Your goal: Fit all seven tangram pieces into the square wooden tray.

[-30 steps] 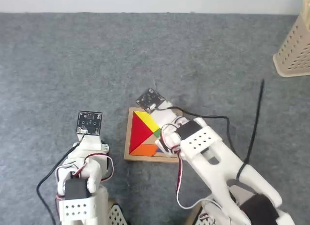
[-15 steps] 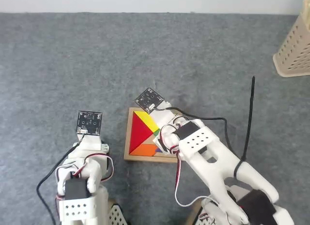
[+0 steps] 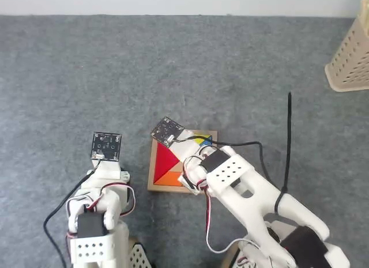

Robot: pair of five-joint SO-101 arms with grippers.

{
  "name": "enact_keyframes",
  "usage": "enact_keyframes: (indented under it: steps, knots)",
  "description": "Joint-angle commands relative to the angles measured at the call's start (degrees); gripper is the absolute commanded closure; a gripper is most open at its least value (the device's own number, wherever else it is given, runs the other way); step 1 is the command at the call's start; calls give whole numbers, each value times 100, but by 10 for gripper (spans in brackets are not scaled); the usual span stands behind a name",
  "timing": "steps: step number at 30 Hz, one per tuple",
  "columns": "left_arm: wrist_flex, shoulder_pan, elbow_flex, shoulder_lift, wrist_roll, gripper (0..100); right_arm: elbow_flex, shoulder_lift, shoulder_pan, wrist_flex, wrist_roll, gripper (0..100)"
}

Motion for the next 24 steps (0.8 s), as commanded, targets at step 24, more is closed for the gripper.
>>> enact_keyframes:
  steps: [24]
  knots:
    - [44, 0, -40, -114, -26, 988, 255, -4, 435, -338, -97, 991]
